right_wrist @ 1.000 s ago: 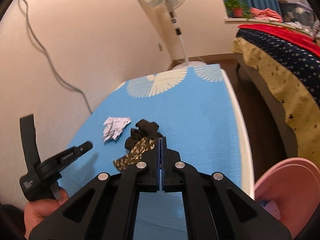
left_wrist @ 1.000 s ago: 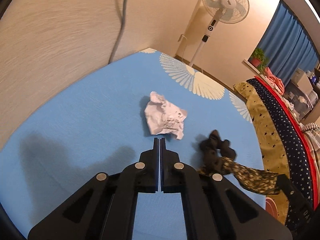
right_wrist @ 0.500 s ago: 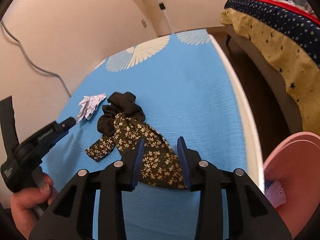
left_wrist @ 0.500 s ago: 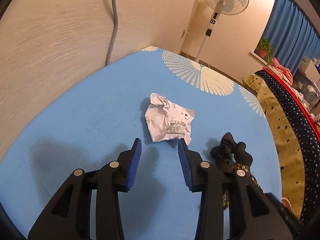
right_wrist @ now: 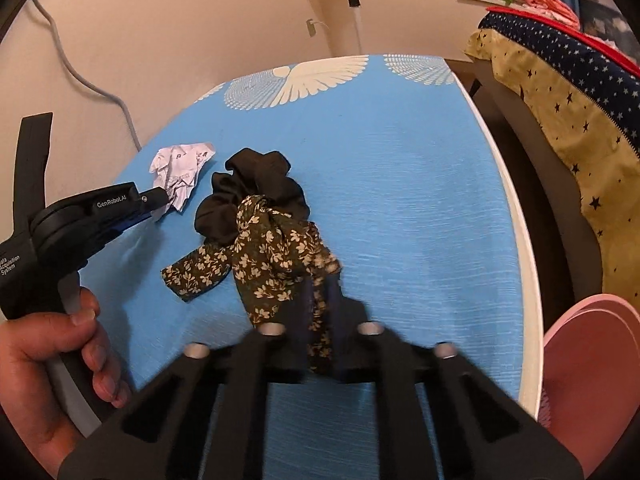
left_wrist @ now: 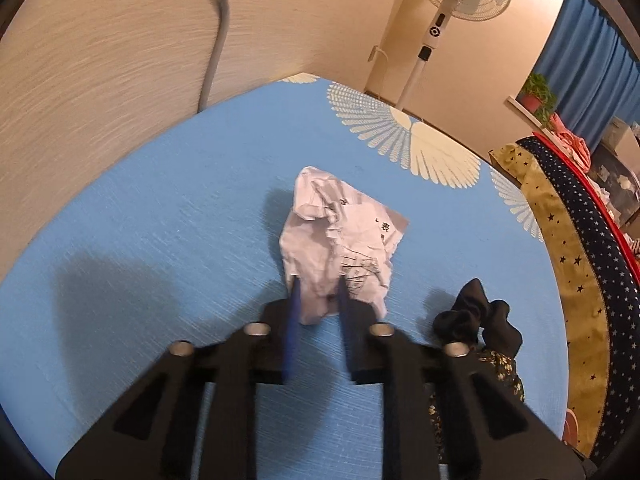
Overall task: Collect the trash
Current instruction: 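Close the left gripper on the white paper while the right gripper grasps the floral cloth, then lift and carry the paper and floral cloth over the pink bin with both grippers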
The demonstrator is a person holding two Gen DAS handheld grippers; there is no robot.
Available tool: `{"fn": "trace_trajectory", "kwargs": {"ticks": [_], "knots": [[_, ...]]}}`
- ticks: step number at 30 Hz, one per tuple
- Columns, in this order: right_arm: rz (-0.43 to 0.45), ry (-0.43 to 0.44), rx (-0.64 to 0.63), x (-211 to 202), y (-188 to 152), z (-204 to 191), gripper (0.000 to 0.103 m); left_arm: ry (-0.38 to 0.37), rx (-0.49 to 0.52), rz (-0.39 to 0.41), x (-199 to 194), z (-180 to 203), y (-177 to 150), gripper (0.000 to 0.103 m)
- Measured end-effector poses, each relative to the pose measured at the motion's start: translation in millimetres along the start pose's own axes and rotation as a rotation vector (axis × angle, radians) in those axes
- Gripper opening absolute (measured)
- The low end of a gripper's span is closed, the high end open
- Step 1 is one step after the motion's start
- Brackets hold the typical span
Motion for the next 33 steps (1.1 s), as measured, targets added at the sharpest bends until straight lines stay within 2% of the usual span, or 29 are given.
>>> {"fn": "trace_trajectory", "kwargs": {"ticks": [5,15,21,33], "knots": [[0.055,0.031,0.015,-13.2,7.0,-2.4,0.000,0.006,0.024,0.022,-10.4,0.5,3.3,0.000],[0.212,0.081,0.012,-75.6,31.4,-13.3,0.000,-0.013,0.054,0.087,-58.4,1.7,14.0,0.000],[0.266,0.065,0.002,-116.2,33.1,-10.0,0.000,-0.034,0.104,0.107,-91.5,12.1,8.3,0.000],[0.356,0.019,-0.019,-197.4,22.4,-2.5,0.000,-0.090,0.214,0.146,-161.6,39.9,-25.4,0.000]]}}
Point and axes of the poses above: each gripper's, at about its wrist camera, not at the fingertips, and x roughly the way its jaws point, z to its right, y to its top, the point moved 7 cm from there along x, roughly the way its jaws point
